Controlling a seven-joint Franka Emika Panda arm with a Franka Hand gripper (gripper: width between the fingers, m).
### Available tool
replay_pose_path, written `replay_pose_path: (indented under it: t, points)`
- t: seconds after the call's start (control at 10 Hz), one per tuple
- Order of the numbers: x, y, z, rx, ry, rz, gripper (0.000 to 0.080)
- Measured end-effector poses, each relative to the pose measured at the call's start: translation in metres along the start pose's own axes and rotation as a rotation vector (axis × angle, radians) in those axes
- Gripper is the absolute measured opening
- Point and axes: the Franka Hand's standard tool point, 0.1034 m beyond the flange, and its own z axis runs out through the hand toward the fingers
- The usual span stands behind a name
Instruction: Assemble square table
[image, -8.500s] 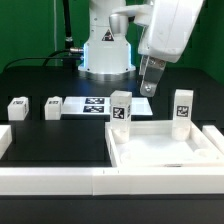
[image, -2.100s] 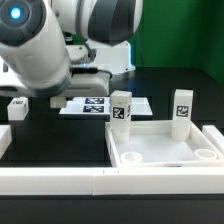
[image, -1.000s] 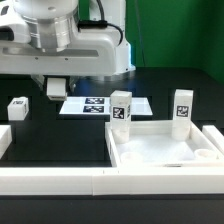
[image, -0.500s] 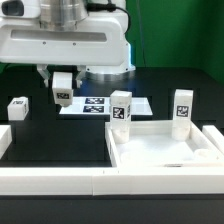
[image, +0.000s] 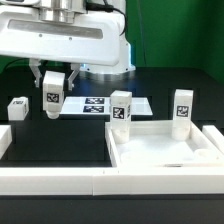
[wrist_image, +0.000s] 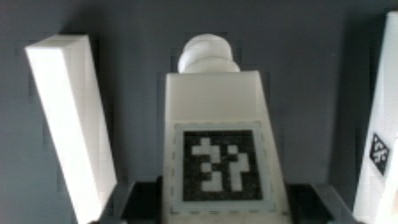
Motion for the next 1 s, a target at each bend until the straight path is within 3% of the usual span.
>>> replay_pose_path:
  t: [0.2, 0.3, 0.4, 0.6, 0.8, 1.0]
  points:
    - [0.02, -0.01, -0.01, -0.05, 0.186, -0.021, 0.0285]
    - [0.015, -0.008, -0.008, -0.08, 0.236, -0.033, 0.0285]
    - [0.01, -0.01, -0.004, -0.065, 0.194, -0.031, 0.0285]
    - [0.014, -0.015, -0.005, -0.06, 0.198, -0.03, 0.0285]
    - [0.039, -0.059, -0.019, -0.006, 0.195, -0.062, 0.0285]
    - [0.054, -0.086, -0.028, 0.009, 0.221, -0.097, 0.0285]
